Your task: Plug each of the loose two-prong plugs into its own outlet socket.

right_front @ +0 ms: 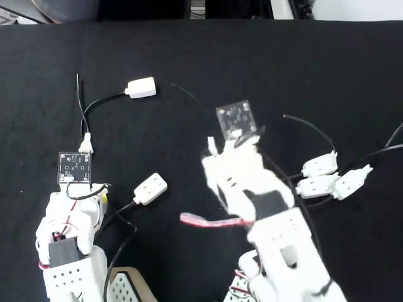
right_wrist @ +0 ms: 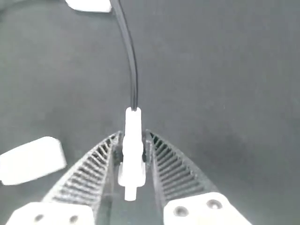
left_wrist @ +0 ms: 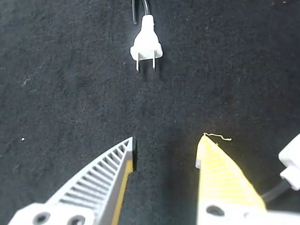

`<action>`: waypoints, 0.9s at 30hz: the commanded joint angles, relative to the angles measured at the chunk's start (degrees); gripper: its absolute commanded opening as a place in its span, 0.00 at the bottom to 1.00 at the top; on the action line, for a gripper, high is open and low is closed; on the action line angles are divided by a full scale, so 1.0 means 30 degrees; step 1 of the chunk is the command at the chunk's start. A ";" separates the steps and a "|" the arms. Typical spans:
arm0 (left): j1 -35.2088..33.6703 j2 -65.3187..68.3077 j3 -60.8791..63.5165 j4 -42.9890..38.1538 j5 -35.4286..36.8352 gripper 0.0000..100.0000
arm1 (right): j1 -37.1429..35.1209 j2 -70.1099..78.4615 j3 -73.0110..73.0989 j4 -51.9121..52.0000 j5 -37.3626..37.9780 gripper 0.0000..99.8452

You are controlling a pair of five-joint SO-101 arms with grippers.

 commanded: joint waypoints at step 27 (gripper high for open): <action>1.1766 -0.0147 -0.4000 -0.3429 0.7062 0.22 | -0.9788 -1.7421 0.7253 0.2549 0.1084 0.01</action>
